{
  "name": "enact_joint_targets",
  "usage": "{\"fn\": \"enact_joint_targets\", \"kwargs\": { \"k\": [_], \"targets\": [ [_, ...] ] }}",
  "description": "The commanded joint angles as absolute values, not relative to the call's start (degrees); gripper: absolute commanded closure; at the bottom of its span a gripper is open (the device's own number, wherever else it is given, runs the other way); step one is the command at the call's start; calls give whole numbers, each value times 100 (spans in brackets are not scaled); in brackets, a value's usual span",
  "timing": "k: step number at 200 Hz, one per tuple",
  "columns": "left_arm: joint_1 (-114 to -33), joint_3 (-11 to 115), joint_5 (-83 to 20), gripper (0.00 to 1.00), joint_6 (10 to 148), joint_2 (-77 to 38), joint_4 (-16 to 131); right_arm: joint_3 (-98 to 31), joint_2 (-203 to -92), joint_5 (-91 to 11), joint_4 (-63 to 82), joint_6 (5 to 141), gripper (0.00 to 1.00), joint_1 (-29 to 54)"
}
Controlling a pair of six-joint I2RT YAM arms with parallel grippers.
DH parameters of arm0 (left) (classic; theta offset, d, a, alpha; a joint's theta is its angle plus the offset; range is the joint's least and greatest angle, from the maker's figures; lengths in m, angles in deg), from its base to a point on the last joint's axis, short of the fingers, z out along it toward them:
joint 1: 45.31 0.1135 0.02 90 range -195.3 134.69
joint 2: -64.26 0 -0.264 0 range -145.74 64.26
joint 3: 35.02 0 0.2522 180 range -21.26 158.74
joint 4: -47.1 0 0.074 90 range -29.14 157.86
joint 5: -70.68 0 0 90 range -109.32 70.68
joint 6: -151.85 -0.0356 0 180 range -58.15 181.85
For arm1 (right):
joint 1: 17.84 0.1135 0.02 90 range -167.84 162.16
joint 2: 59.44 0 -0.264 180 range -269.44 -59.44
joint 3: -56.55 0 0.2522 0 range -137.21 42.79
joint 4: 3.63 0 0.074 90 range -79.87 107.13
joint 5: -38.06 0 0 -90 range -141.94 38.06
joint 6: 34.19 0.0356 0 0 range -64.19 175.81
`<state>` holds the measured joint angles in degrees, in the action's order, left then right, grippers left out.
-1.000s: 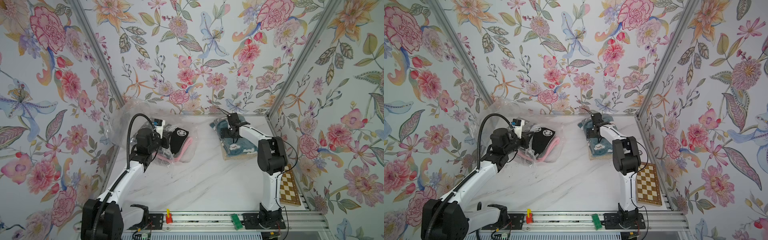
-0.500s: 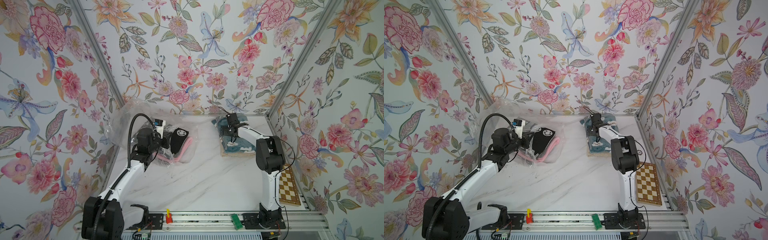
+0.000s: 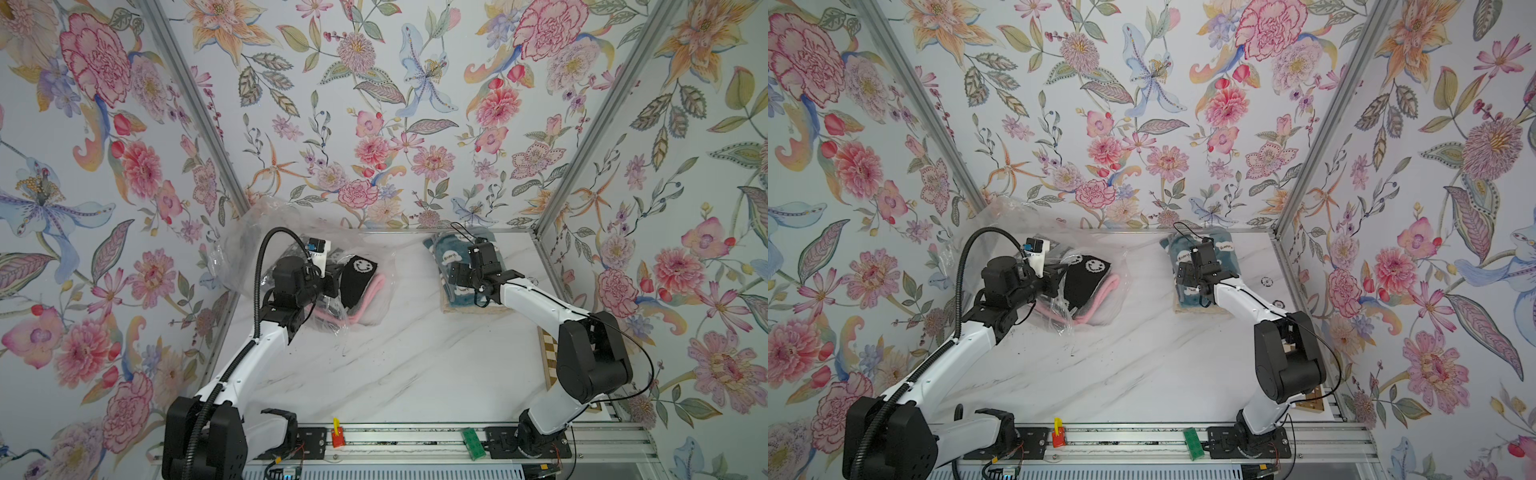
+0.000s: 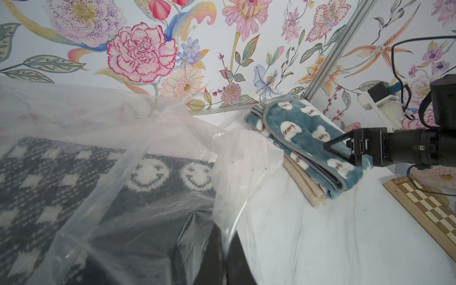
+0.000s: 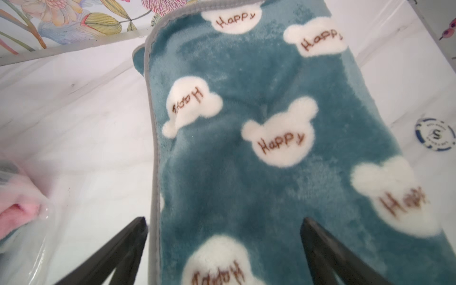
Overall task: Take the blanket out of the vacuum bag
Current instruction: Place the blanket at the center of the board, then take out the blanket from the vacuum bag.
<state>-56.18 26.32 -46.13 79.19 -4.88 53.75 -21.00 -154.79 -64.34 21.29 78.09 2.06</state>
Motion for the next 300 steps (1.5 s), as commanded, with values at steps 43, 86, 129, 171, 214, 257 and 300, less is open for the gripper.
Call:
{"fn": "enact_joint_targets", "kwargs": {
  "k": [43, 86, 129, 171, 214, 257, 300],
  "targets": [
    [-5567, 2673, -4613, 96, 7846, -276, 5342, -1501, -16038, -6749, 2058, 8367, 38, 783],
    [-5564, 2682, -4639, 96, 7847, -283, 5339, -1586, -16214, -7119, 2208, 8372, 24, 914],
    [-5568, 2674, -4617, 96, 7837, -205, 5346, -1578, -15377, -7400, 2347, 8116, 4, 991],
    [-5563, 2677, -4648, 97, 7855, -141, 5326, -1154, -14028, -6702, 2194, 8161, 1, 1188],
    [-5567, 2647, -4663, 99, 7846, -82, 5311, 348, -12756, -5704, 603, 9415, 1, 1964],
    [-5568, 2639, -4910, 100, 7846, -145, 5227, 403, -13322, -5300, -817, 10307, 1, 2986],
    [-5592, 2610, -4867, 100, 7864, -207, 5225, -707, -14930, -4634, -1657, 10813, 1, 3133]
  ]
}}
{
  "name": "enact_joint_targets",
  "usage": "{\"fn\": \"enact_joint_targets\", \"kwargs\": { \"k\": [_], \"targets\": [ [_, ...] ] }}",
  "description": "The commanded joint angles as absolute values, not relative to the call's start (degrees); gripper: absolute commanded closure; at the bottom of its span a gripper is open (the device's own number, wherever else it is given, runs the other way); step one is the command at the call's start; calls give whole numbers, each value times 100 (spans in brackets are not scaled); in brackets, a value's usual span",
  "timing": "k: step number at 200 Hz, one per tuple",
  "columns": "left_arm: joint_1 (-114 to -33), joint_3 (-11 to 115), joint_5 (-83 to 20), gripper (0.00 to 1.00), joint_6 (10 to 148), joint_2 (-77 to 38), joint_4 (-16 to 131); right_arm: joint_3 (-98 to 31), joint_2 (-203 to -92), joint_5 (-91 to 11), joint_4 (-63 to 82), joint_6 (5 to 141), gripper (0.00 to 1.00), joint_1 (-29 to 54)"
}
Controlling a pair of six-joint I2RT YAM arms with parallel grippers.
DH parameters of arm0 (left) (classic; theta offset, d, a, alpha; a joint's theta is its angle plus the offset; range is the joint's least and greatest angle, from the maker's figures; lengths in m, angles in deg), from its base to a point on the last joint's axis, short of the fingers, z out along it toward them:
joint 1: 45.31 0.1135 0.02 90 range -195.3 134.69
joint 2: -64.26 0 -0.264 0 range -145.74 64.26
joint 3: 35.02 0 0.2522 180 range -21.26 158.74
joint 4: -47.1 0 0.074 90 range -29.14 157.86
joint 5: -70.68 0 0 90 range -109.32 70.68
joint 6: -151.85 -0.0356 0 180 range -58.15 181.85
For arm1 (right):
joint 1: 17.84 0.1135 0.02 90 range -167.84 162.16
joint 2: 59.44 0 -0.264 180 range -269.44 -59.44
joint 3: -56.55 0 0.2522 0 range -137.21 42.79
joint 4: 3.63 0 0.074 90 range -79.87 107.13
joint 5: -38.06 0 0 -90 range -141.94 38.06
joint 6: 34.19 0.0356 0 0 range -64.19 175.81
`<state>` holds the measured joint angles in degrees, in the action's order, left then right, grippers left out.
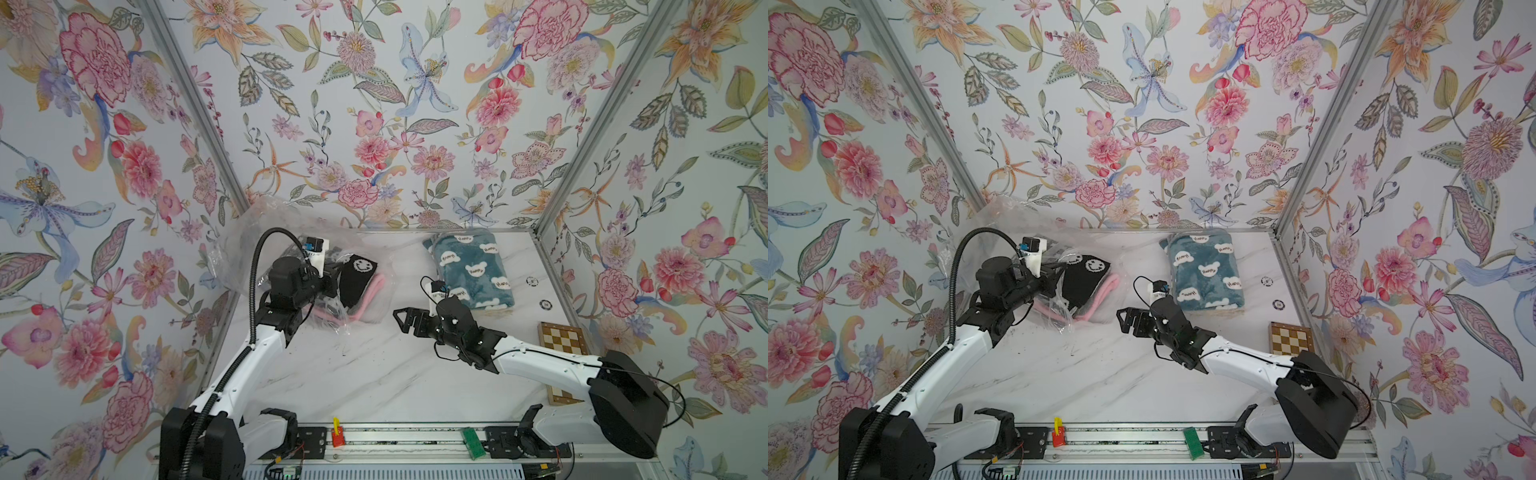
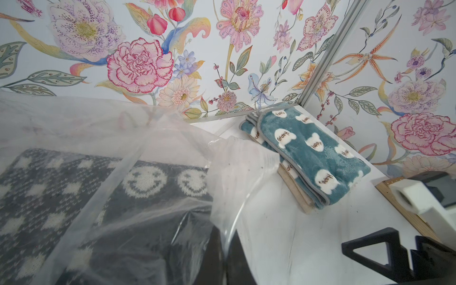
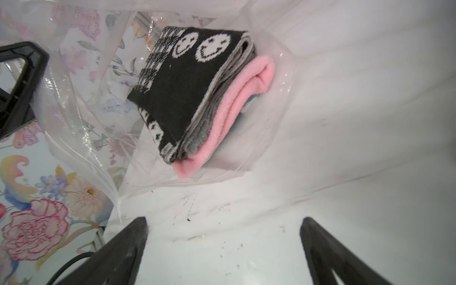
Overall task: Take the blanket out of the vacuum bag
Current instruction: Take out the blanket from the vacuum bag.
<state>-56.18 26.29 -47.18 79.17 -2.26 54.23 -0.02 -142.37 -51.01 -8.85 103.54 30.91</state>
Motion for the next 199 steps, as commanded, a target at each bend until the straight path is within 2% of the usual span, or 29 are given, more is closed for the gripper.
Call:
{"fn": "enact_joint_targets", "kwargs": {
  "k": [1, 77, 107, 199],
  "targets": [
    [-5597, 2611, -4867, 100, 7864, -213, 5220, -745, -14968, -4624, -1653, 10816, 1, 3131],
    [-5620, 2612, -4833, 100, 7837, -346, 5240, -2728, -17114, -4153, -1551, 11627, 0, 2898],
    [-5625, 2638, -4867, 100, 7853, -391, 5234, -3086, -17511, -4122, -1596, 11706, 9, 2740],
    [-5623, 2629, -4946, 100, 7932, -281, 5172, -4494, -18461, -4163, -692, 11786, 16, 2707]
  ]
}}
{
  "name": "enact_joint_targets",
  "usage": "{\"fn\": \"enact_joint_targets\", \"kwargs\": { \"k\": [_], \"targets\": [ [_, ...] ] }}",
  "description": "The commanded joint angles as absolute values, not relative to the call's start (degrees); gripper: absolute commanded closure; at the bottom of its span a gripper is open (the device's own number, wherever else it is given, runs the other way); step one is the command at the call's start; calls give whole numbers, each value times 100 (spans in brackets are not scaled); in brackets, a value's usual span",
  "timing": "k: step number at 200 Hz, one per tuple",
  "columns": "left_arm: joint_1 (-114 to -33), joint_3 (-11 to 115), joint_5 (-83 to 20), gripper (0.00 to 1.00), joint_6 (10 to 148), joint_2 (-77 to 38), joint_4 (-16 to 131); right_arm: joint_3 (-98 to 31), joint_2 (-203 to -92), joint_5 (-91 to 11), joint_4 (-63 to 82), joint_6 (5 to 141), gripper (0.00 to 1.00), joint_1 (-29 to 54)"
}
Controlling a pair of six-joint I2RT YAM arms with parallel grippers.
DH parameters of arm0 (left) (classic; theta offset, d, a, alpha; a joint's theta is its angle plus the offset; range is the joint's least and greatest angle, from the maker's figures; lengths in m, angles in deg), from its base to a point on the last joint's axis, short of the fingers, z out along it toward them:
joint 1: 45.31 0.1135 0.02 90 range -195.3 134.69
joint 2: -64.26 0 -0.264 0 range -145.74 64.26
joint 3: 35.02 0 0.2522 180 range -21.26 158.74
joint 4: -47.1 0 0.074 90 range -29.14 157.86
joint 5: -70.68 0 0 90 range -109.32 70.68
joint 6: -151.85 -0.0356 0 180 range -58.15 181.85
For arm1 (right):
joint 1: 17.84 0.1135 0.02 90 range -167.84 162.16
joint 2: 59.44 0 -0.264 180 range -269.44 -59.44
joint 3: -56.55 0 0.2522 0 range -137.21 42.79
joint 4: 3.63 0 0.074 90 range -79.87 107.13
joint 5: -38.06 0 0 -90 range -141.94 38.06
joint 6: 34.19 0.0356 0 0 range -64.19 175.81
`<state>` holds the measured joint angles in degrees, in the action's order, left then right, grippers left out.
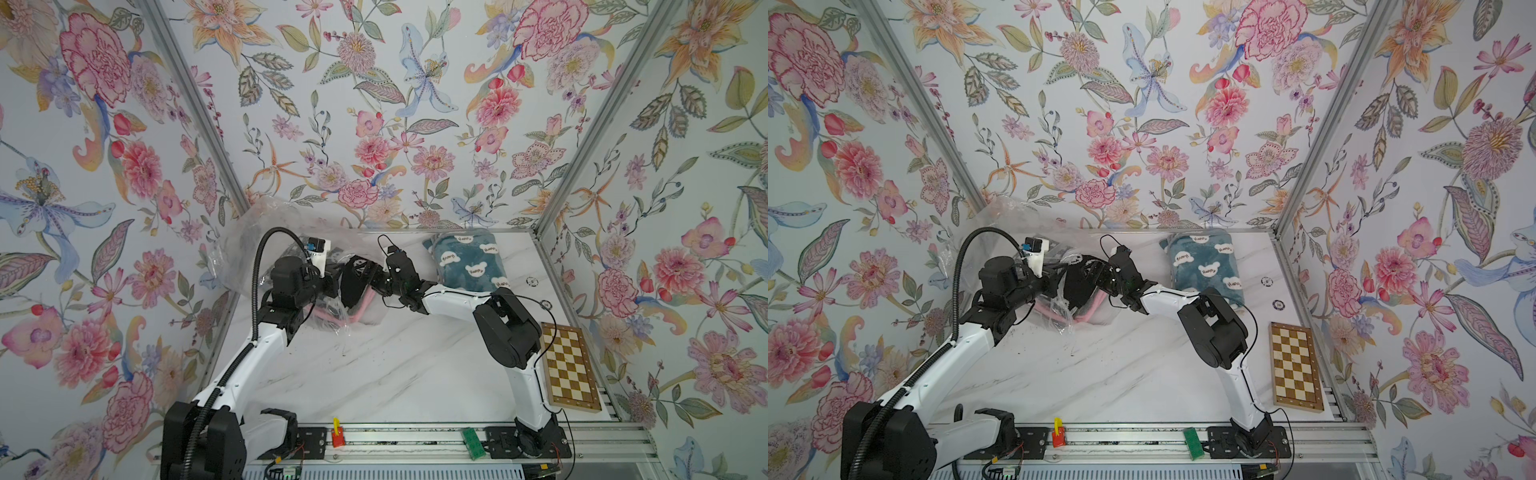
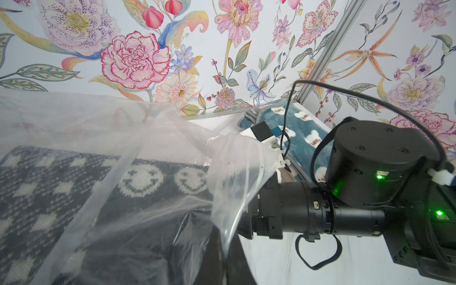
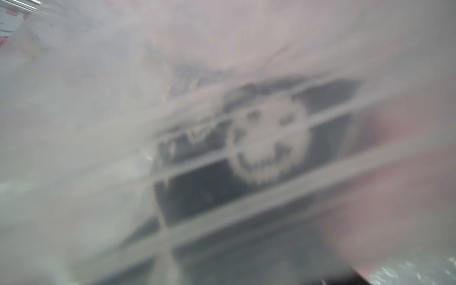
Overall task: Take the blanket out of the vacuum bag
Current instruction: Take out the blanket from the vacuum bag.
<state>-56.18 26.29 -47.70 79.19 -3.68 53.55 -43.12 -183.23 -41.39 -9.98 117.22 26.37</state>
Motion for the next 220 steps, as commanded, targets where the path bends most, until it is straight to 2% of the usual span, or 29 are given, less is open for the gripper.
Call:
{"fn": "enact_joint_targets", "kwargs": {
  "k": [1, 63, 134, 198, 220],
  "targets": [
    [-5626, 2629, -4946, 100, 7933, -281, 5172, -4494, -18461, -4163, -692, 11786, 16, 2707],
    [-5616, 2621, -5043, 100, 8028, -267, 5088, -4368, -18346, -4361, -568, 11733, 16, 2863],
    [-5618, 2620, -5017, 100, 8013, -262, 5102, -5021, -18686, -4260, -196, 11621, 16, 2708],
    [-5620, 2621, -5008, 100, 8004, -271, 5116, -5695, -18916, -4171, 148, 11384, 31, 2808],
    [-5617, 2621, -5016, 100, 8004, -280, 5114, -5988, -18915, -4259, 448, 11146, 41, 2924]
  ]
}}
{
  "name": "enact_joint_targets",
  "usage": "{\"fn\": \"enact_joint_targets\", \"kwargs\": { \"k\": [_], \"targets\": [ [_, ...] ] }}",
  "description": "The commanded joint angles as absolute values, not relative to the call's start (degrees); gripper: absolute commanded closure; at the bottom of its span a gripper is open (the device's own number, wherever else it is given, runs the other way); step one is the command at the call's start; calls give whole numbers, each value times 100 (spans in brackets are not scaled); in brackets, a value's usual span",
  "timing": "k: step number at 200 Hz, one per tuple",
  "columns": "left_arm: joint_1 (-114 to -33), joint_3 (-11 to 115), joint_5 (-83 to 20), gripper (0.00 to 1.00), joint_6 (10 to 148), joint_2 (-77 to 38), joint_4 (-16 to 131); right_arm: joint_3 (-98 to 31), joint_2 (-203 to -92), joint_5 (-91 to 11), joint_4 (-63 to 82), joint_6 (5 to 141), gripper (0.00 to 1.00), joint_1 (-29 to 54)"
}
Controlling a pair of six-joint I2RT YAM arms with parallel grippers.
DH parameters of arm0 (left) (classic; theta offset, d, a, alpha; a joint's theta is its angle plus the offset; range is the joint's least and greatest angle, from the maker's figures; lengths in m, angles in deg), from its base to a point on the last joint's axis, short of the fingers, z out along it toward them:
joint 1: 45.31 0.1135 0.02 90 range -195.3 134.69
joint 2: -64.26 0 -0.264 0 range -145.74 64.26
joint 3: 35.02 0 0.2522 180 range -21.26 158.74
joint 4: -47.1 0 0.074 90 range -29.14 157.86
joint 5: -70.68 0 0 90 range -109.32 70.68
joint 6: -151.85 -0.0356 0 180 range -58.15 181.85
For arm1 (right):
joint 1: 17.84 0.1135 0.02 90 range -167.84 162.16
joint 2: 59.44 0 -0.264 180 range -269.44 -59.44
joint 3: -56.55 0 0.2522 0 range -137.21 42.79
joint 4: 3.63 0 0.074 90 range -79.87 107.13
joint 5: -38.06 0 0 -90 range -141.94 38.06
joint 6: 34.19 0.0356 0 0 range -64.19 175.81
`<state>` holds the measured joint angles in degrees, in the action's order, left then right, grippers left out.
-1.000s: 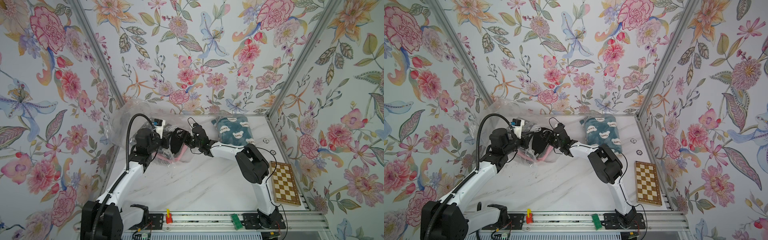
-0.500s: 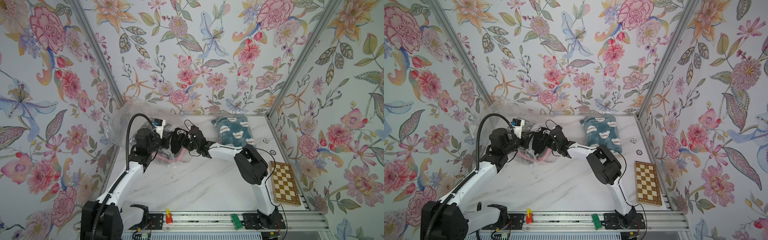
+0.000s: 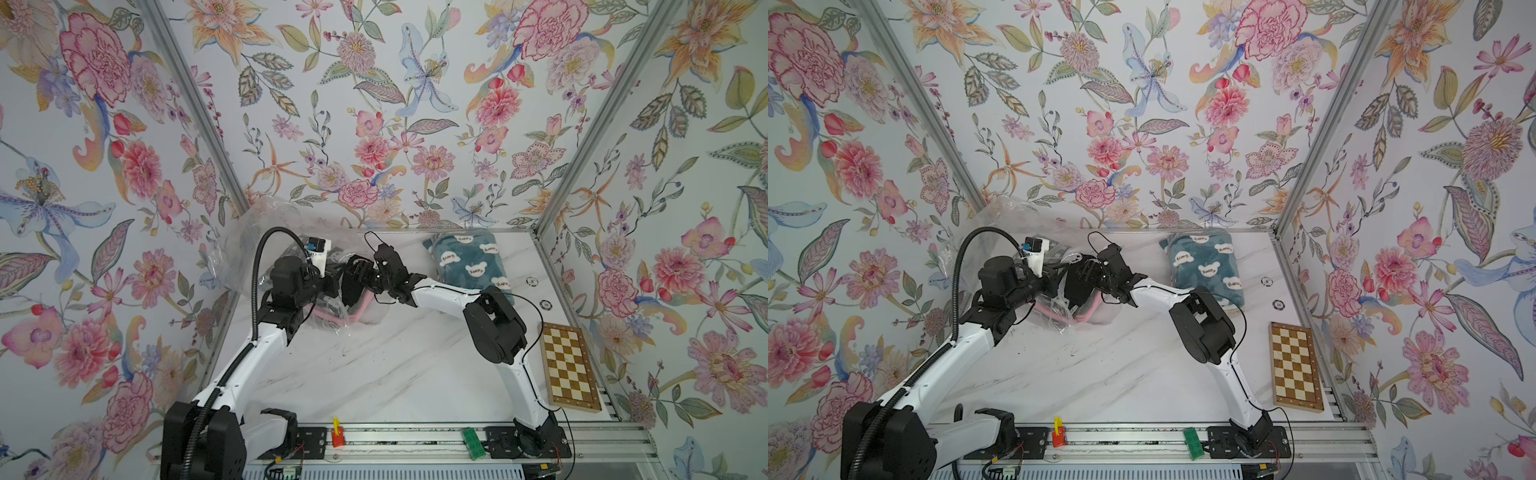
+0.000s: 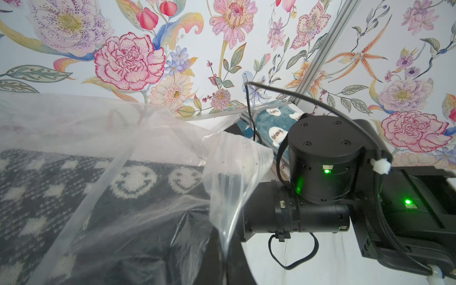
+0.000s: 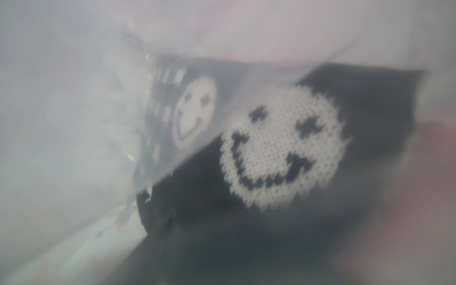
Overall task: Take the blanket out of the vacuum bag
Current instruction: Take out the blanket from the vacuum bag.
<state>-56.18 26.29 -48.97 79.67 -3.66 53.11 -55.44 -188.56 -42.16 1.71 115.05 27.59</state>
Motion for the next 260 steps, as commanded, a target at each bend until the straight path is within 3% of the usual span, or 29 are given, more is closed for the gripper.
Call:
{"fn": "enact_joint_targets", "kwargs": {
  "k": [1, 15, 42, 52, 62, 68, 74, 118, 151, 260],
  "targets": [
    [-5614, 2621, -5017, 100, 8004, -280, 5121, -6009, -18916, -4261, 467, 11136, 41, 2925],
    [-5619, 2621, -5017, 100, 8002, -272, 5117, -6187, -18943, -4251, 599, 11038, 53, 2953],
    [-5617, 2612, -4984, 100, 7995, -261, 5119, -6245, -18857, -4280, 638, 10892, 94, 2991],
    [-5629, 2620, -4993, 100, 7995, -269, 5118, -6217, -18821, -4300, 666, 10873, 98, 2989],
    [-5621, 2621, -4999, 100, 7995, -279, 5116, -6145, -18790, -4302, 688, 10889, 90, 2994],
    [-5619, 2621, -5000, 100, 7995, -280, 5118, -6056, -18764, -4313, 673, 10918, 72, 2989],
    [-5621, 2621, -5004, 100, 7995, -280, 5119, -5970, -18744, -4322, 631, 10939, 65, 2982],
    [-5618, 2621, -4991, 100, 7987, -310, 5125, -5269, -18658, -4327, 215, 11109, 51, 2851],
    [-5620, 2628, -4999, 100, 7984, -356, 5128, -5003, -18507, -4591, 343, 10856, 30, 2736],
    [-5620, 2655, -4991, 100, 7969, -448, 5146, -5881, -19004, -4499, 896, 10397, 23, 2313]
  ]
}}
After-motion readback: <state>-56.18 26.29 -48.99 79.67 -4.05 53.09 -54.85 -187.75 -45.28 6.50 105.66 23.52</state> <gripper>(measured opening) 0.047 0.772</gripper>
